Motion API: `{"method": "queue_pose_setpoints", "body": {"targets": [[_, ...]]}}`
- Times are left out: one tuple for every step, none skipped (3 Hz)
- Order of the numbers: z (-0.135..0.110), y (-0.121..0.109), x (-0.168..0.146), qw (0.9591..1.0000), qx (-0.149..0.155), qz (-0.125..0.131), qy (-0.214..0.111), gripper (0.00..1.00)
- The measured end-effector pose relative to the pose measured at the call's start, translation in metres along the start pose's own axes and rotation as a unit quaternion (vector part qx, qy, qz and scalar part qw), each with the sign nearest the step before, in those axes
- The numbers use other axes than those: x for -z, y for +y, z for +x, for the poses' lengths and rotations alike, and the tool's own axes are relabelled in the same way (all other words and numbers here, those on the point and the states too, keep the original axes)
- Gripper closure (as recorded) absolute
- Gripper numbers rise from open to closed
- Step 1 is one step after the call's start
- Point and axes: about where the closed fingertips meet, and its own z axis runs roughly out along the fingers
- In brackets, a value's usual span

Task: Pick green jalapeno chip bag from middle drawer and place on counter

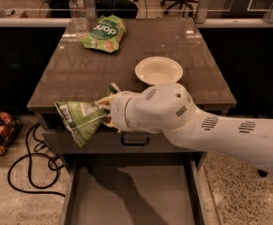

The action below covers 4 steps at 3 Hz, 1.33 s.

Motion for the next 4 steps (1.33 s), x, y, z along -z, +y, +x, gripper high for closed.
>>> {"method": "queue_pose_setpoints", "body": {"targets": [[-0.006,-0.013,0.011,0.9999,0.008,0.014,0.000,1.00],[-0.022,-0.044,0.032,0.9985,0.025,0.049,-0.005,1.00],[-0.031,-0.079,0.048,0.9959,0.034,0.083,-0.007,1.00],[-0.028,-0.113,0.049,0.9943,0.037,0.100,-0.011,1.00]]}}
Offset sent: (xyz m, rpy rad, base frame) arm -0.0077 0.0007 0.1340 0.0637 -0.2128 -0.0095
